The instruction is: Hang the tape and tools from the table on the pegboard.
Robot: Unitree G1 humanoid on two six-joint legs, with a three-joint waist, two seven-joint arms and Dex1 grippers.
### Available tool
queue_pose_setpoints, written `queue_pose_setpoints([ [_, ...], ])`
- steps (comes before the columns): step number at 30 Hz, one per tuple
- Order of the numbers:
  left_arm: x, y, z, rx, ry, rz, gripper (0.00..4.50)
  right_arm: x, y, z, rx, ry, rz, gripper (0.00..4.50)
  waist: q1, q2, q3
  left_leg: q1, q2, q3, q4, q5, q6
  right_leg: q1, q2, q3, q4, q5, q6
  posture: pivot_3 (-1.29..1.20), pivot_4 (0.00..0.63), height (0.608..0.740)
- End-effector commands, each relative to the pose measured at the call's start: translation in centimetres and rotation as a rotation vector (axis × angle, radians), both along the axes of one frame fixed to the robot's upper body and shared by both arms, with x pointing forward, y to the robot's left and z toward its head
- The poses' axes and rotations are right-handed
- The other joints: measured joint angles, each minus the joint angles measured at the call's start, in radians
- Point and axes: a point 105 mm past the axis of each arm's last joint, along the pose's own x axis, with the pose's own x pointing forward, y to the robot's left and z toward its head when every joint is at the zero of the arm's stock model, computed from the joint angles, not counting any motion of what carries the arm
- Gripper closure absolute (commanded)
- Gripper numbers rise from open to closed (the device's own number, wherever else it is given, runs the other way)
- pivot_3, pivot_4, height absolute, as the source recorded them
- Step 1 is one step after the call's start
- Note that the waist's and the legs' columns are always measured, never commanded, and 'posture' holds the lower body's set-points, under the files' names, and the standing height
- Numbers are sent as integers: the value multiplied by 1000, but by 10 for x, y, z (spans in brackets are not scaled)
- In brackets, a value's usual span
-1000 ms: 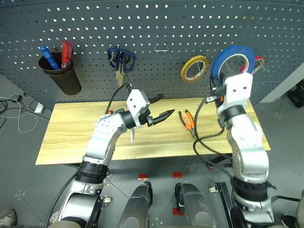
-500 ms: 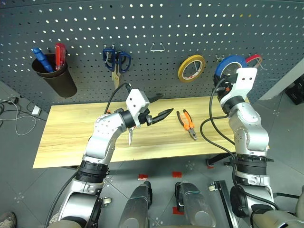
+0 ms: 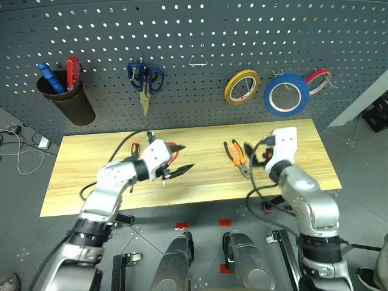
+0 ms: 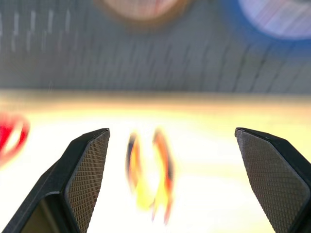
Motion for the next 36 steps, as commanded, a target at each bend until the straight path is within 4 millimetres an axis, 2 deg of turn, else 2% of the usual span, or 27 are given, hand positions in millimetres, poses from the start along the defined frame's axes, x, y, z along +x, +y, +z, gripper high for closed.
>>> queue_pose_setpoints([
  [1,-5,22,1,62,-29,10,1278,0,15,-3,-42,71,-6,48,6,1,2,0,0,0,0,0,0,0,0,0,0,0,-1,-38,352,740],
  [5,-8,33,-1,92,-22,18,1278,17,20,-18,-95,148,-13,48,17,1,3,0,0,-1,1,0,0,0,-1,-1,-2,0,0,-32,368,740],
  [10,-9,30,2,98,-31,-1,1278,46,23,-28,-165,190,-26,48,19,2,8,-1,-1,0,0,0,0,1,-1,-2,-2,0,0,-17,384,740],
  [15,-9,23,4,94,-37,-17,1278,65,15,-43,-216,235,-35,48,10,1,16,-1,0,0,-2,0,0,0,0,-2,-1,-1,-1,1,392,740],
  [25,-3,16,9,73,-52,-22,1278,82,10,-71,-248,369,28,48,5,0,25,-1,0,1,-1,-1,1,0,0,-2,-1,-1,-1,6,392,740],
  [28,-4,15,9,62,-49,-19,1278,86,6,-73,-262,374,27,607,5,0,25,-1,0,1,-1,-1,1,0,0,-2,-1,-1,-1,5,390,740],
  [31,-5,15,9,48,-49,-14,1278,86,2,-78,-278,401,45,1617,5,0,25,0,0,1,-1,-1,1,0,0,-2,-1,-1,-1,4,384,740],
  [33,-5,15,9,37,-54,-5,1278,87,2,-78,-303,394,69,1741,5,0,25,0,0,1,-1,-1,1,1,0,-2,-1,-1,-1,2,381,740],
  [35,-7,17,10,1,-52,7,1278,89,7,-68,-312,346,93,1741,6,0,25,0,0,1,-1,-1,1,1,0,-2,-1,-1,-1,2,377,740],
  [36,-8,18,12,-23,-54,17,1278,91,11,-56,-320,285,112,1741,6,0,25,0,0,1,-1,-1,1,1,0,-2,-1,-1,-1,2,373,740],
])
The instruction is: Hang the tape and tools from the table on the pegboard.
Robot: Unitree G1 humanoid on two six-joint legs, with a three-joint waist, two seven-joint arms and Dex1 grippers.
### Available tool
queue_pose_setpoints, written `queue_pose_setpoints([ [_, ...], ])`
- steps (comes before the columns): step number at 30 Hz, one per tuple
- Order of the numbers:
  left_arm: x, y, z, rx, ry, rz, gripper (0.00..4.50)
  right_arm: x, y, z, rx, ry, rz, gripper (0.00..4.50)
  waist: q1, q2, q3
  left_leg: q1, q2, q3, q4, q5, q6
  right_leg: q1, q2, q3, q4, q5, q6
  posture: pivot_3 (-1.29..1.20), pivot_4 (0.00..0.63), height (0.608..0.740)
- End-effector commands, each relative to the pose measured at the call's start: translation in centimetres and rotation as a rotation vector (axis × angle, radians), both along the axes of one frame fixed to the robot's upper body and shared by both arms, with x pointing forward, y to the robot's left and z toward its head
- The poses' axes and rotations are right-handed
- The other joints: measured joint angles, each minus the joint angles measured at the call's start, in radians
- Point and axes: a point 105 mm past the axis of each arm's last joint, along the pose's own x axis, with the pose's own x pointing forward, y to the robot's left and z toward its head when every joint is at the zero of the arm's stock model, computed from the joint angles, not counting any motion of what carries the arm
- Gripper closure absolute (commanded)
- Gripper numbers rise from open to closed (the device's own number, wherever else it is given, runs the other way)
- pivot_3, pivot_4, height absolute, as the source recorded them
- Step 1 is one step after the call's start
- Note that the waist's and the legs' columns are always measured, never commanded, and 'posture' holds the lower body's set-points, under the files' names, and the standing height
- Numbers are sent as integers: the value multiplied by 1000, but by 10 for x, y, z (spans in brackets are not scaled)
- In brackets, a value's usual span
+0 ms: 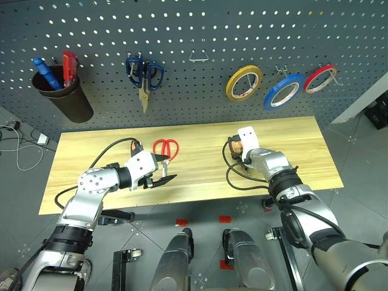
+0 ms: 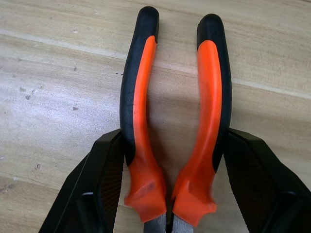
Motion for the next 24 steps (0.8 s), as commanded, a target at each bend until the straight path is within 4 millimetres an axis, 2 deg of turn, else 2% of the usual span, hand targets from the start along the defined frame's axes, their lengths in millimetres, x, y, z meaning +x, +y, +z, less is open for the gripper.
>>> queue_pose_setpoints([
  [1,-4,2,15,-85,-47,19,1278,-3,7,12,-24,-74,64,1741,1,0,0,0,0,0,0,0,0,0,0,0,0,0,0,2,373,740],
  [3,-6,6,19,-126,-44,52,1278,-14,21,38,25,-182,104,1741,1,0,0,-1,0,0,-1,0,0,-1,0,0,0,0,0,1,366,740],
  [4,-6,6,19,-135,-41,60,1278,-19,23,43,39,-203,110,1741,1,0,0,-2,0,-1,-1,0,0,-2,0,0,-1,0,0,-1,359,740],
  [5,-8,8,21,-163,-36,79,1278,-32,34,55,91,-252,131,1741,-1,0,0,-2,0,-1,-1,0,-1,-3,0,0,-1,0,1,-3,354,740],
  [7,-10,12,28,-262,-43,158,1278,-67,59,94,173,-435,176,1741,0,0,0,-3,0,-1,-2,0,-1,-4,0,1,-1,-1,1,-1,343,740],
  [9,-13,16,33,-318,-53,217,1278,-92,73,120,245,-530,172,1741,-8,0,0,-5,1,-1,-2,-2,-3,-7,1,2,0,-2,2,0,334,740],
  [12,-14,24,41,-409,-60,318,1278,-107,96,164,286,-729,216,1741,-6,0,0,-5,1,-1,-2,-2,-3,-9,1,2,1,-2,2,8,323,740],
  [17,-18,30,53,-462,-71,393,1278,-101,118,229,322,-1005,264,1741,14,-1,-1,-5,1,-3,0,0,-6,-9,1,-1,1,-1,3,38,303,740],
  [20,-15,32,61,-457,-80,419,1278,-91,127,253,337,-1099,276,1741,29,-3,-2,-4,0,-4,-1,3,-10,-7,2,-2,1,1,1,60,294,740],
  [24,-10,20,80,-428,-111,372,1278,-74,138,292,327,-1238,286,1741,32,-3,-2,-4,0,-5,-1,4,-12,-7,2,-3,1,2,-1,77,291,740],
])
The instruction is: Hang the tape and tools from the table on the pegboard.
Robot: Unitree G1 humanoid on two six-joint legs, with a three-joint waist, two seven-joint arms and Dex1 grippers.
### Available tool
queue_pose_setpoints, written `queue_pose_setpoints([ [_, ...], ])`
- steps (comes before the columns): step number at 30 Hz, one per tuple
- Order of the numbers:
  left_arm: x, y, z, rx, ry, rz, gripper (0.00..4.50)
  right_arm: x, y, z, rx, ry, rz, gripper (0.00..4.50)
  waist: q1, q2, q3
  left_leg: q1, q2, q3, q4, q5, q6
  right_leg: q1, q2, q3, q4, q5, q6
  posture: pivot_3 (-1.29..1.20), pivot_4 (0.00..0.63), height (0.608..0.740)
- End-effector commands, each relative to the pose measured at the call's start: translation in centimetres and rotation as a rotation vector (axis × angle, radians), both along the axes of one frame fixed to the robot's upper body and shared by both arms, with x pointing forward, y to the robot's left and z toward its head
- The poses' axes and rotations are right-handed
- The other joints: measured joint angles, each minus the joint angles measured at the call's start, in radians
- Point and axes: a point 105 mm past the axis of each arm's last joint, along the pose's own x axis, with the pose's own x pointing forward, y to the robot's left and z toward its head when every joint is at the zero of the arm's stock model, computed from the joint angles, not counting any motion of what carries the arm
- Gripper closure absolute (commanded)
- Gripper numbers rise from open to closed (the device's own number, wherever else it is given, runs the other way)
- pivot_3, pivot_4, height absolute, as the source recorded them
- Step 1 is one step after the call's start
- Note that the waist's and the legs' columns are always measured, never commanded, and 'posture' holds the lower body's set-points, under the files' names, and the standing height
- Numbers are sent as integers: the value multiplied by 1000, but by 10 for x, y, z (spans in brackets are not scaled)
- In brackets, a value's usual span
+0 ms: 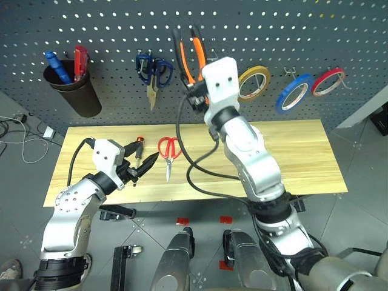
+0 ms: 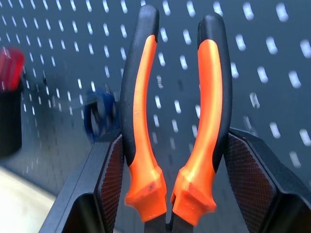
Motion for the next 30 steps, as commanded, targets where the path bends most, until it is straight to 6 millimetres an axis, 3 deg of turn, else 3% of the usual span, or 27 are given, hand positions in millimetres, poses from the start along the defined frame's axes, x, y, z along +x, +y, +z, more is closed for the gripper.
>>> queue_pose_setpoints([
  [1,1,-13,29,28,-76,-43,1278,1,2,50,79,-185,3,1741,1,0,0,0,0,0,0,0,0,0,0,0,0,0,0,77,291,740],
  [9,11,-40,46,37,-71,-128,1278,26,-9,92,68,-355,-79,1741,-1,-1,0,0,0,1,-2,0,0,0,0,1,-2,0,0,84,305,740],
  [15,16,-46,47,36,-76,-146,1278,41,-18,92,65,-376,-127,1741,-7,-1,0,0,0,3,-3,0,0,-1,0,2,-1,0,-1,89,317,740],
  [18,16,-48,46,40,-77,-155,1278,49,-19,83,83,-341,-138,1741,-8,-1,0,0,1,4,-3,0,0,-1,1,3,0,-1,-1,94,321,740],
  [23,18,-48,45,44,-78,-157,1278,66,-21,47,107,-215,-166,1741,-5,-1,0,1,1,4,-2,1,0,0,1,3,1,0,-1,106,327,740],
  [30,20,-46,38,48,-71,-142,1278,73,-27,17,107,-133,-195,1741,-2,-1,0,1,1,3,-1,1,0,0,1,2,2,0,-2,96,330,740],
])
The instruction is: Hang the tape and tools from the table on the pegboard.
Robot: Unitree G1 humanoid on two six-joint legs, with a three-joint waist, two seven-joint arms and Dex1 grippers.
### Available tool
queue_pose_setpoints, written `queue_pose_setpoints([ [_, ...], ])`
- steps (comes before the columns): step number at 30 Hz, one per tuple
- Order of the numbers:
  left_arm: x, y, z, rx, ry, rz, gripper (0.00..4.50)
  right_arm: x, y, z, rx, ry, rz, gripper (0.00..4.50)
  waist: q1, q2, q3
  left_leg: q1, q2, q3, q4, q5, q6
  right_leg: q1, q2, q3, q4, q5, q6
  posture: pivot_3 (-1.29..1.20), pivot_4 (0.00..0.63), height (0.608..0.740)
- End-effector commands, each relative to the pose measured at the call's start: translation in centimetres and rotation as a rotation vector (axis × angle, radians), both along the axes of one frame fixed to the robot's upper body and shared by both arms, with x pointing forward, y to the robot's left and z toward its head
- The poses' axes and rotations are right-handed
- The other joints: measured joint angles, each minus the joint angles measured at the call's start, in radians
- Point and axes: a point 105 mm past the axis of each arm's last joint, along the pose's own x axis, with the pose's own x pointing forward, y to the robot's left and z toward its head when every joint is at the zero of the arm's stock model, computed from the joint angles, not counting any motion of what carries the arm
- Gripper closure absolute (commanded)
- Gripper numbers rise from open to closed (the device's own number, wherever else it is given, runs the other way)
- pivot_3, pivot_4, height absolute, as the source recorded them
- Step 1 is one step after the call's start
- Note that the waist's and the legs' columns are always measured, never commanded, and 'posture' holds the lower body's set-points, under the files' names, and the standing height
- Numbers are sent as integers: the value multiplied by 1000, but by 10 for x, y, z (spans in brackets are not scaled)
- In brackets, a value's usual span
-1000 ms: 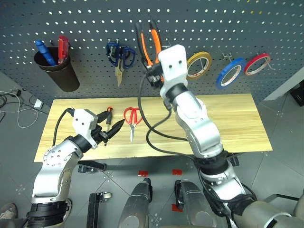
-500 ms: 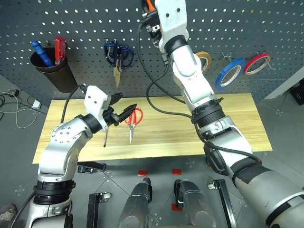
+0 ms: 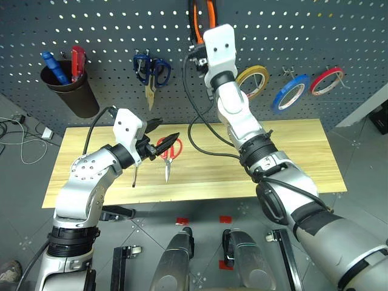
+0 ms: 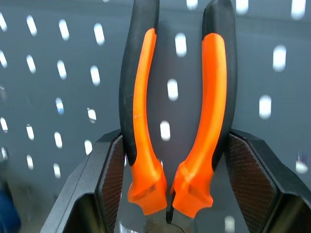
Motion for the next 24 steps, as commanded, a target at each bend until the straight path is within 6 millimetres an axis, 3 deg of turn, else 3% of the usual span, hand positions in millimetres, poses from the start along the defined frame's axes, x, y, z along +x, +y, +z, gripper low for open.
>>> queue_pose_setpoints([
  [1,-1,-1,2,2,-34,-1,1278,-1,-5,3,42,1,-15,1741,0,0,0,0,0,0,0,0,0,0,0,0,0,0,0,96,330,740],
  [5,3,-3,-8,21,-24,15,1278,7,-10,-19,68,128,-14,1741,0,0,0,0,0,0,0,0,0,1,0,0,0,0,0,77,327,740],
  [8,8,-1,-16,23,-7,41,1278,8,-14,-26,90,175,-15,781,1,0,0,2,0,-1,0,0,0,3,0,-1,-1,0,0,65,327,740],
  [10,11,0,-19,17,1,63,924,6,-14,-30,85,198,-5,73,2,0,0,2,0,-1,1,0,0,4,0,-1,-1,0,0,58,328,740],
  [14,12,3,-33,26,39,114,62,-5,-20,-45,84,273,18,0,-1,0,0,2,0,-1,1,0,0,3,0,-1,-1,0,0,39,329,740],
  [18,8,6,-57,50,130,180,62,-36,-24,-67,45,356,111,0,-4,0,0,2,0,-1,0,0,0,3,0,0,-2,0,0,33,330,740],
  [24,5,21,-110,104,340,378,62,-127,-7,-126,-150,631,561,0,-6,0,0,2,1,-1,-1,-3,5,2,0,0,-3,-1,1,21,341,740],
])
